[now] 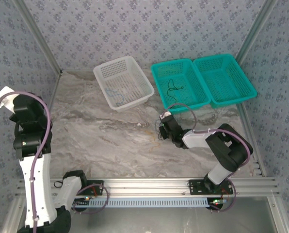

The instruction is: Untangle the cables

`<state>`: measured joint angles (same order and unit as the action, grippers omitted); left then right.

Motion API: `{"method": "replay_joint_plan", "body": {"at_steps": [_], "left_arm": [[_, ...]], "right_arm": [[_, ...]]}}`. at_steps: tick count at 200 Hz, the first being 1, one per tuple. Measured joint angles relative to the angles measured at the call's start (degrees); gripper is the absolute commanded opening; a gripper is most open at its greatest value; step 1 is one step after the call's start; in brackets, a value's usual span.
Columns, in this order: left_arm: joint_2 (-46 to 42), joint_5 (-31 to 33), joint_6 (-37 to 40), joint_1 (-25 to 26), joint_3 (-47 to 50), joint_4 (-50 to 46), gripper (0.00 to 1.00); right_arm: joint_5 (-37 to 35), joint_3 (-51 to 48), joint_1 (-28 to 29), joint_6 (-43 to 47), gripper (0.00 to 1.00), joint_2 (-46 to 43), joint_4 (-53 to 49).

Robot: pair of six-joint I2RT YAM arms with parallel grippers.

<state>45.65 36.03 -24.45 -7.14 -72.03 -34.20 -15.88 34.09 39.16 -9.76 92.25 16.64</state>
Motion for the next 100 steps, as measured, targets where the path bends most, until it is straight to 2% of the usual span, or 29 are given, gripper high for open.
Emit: {"method": "replay_joint_plan", "body": {"at_steps": [15, 47, 71, 100], "left_arm": [[-0.9, -6.7, -0.7, 0.0, 1.2, 0.4, 0.0], [-0.4, -25.1, -3.7, 0.2, 3.4, 1.7, 0.0], [2.1, -36.0, -4.5, 3.3, 3.8, 2.7, 0.0], [5.5, -44.2, -3.9, 11.2, 3.9, 4.1, 0.0]], "right_arm": [[2.2, -0.3, -0.3, 0.7, 0.53, -1.4, -0.3], [6.5, -0.3, 0.1, 2.4, 0.69, -6.6, -1.9], [9.0, 0.0, 0.3, 2.1, 0.99, -12.3, -2.5], [11.3, 0.0, 0.4, 2.5, 1.0, -19.5, -2.8]]}}
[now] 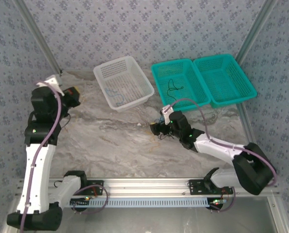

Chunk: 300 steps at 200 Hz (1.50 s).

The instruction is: Untangle the cables

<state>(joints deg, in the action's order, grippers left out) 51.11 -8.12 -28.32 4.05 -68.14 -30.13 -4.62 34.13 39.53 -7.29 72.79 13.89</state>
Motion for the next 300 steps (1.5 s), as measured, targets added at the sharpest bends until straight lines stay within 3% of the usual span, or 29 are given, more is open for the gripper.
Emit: {"method": "replay_joint_plan", "body": {"at_steps": [39, 100, 163, 204, 260, 300], "left_arm": [[4.3, -7.1, 3.6, 12.3, -0.8, 1.9, 0.0], [15.9, -11.5, 11.0, 29.4, -8.1, 2.1, 0.0], [22.5, -20.5, 11.5, 33.6, -10.8, 6.9, 0.0], [22.9, -24.5, 11.4, 34.0, -12.1, 8.9, 0.0], [22.8, -25.9, 11.4, 33.9, -12.1, 10.2, 0.0], [22.4, -25.5, 11.4, 34.0, -12.1, 10.4, 0.0]], "right_arm": [[4.5, 0.0, 0.0, 0.4, 1.0, -6.8, 0.1], [15.1, -0.6, 0.2, 3.1, 1.0, -12.0, 5.1], [21.6, -0.7, 0.2, 6.5, 1.0, -11.5, 9.5], [19.8, -0.7, 0.4, 7.8, 0.99, -6.8, 12.7], [12.7, -4.2, -0.5, 5.3, 0.67, -1.3, 17.8], [10.8, -8.4, -1.5, 2.1, 0.28, -1.7, 18.9]]}}
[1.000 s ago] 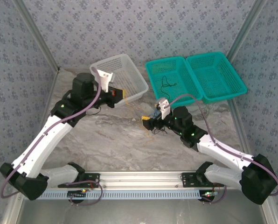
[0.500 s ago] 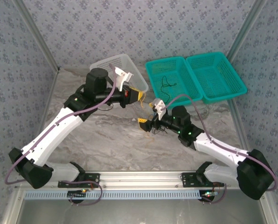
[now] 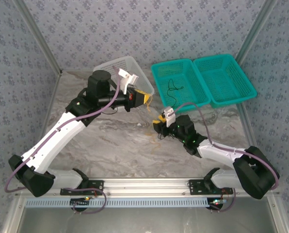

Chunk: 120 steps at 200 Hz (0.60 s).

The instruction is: Untangle the cables

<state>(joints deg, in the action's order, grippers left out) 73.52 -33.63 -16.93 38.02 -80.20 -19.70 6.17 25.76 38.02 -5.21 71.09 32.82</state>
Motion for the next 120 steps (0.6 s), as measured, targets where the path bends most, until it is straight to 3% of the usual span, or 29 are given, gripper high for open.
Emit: {"method": "replay_joint_plan", "body": {"at_steps": [27, 54, 120], "left_arm": [[0.0, 0.5, 0.4, 0.0, 0.0, 0.1, 0.0], [-0.1, 1.6, 0.9, 0.0, 0.2, 0.3, 0.0], [-0.7, 14.1, 1.0, 0.0, 2.8, 0.2, 0.0]], "right_arm": [[0.1, -0.7, -0.8, -1.3, 0.11, -1.9, -0.2], [1.3, -0.8, -2.0, -2.6, 0.0, -4.4, 0.0], [8.1, 0.2, -3.7, -2.1, 0.0, -14.1, -5.4]]}}
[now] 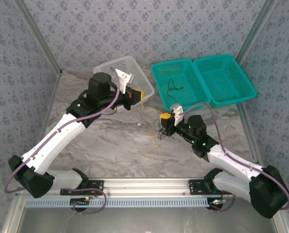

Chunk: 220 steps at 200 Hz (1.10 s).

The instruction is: Untangle the cables

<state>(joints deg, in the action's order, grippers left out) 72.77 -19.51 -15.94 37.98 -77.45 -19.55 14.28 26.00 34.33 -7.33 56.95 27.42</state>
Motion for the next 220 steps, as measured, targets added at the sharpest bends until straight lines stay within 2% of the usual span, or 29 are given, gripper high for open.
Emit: {"method": "replay_joint_plan", "body": {"at_steps": [51, 125, 155, 170, 184, 201, 220], "left_arm": [[1.5, 5.9, -0.2, -0.1, 0.3, -0.3, 0.0], [7.1, 12.3, -2.7, -0.5, 0.3, -1.7, 0.0], [9.1, 13.5, -4.5, -1.1, 0.3, -2.7, 0.15], [9.3, 13.6, -6.0, -1.8, 0.3, -3.0, 0.29], [9.3, 14.2, -7.5, -2.7, 0.3, -3.0, 0.38], [9.3, 15.0, -8.6, -4.0, 0.3, -3.1, 0.56], [9.3, 15.9, -10.8, -5.5, 0.7, -3.0, 0.85]], "right_arm": [[3.4, 5.5, -2.6, -0.3, 0.0, -1.8, -4.1], [6.6, 19.1, -8.5, -2.6, 0.0, 2.0, -9.9], [7.7, 23.5, -10.5, -3.1, 0.0, 4.3, -13.2], [8.0, 25.9, -11.7, -3.3, 0.0, 5.4, -15.5], [8.1, 28.2, -12.7, -3.2, 0.0, 6.4, -17.4], [8.1, 30.8, -13.8, -2.5, 0.0, 7.7, -20.0], [8.1, 34.2, -15.5, -2.1, 0.0, 9.5, -22.9]]}}
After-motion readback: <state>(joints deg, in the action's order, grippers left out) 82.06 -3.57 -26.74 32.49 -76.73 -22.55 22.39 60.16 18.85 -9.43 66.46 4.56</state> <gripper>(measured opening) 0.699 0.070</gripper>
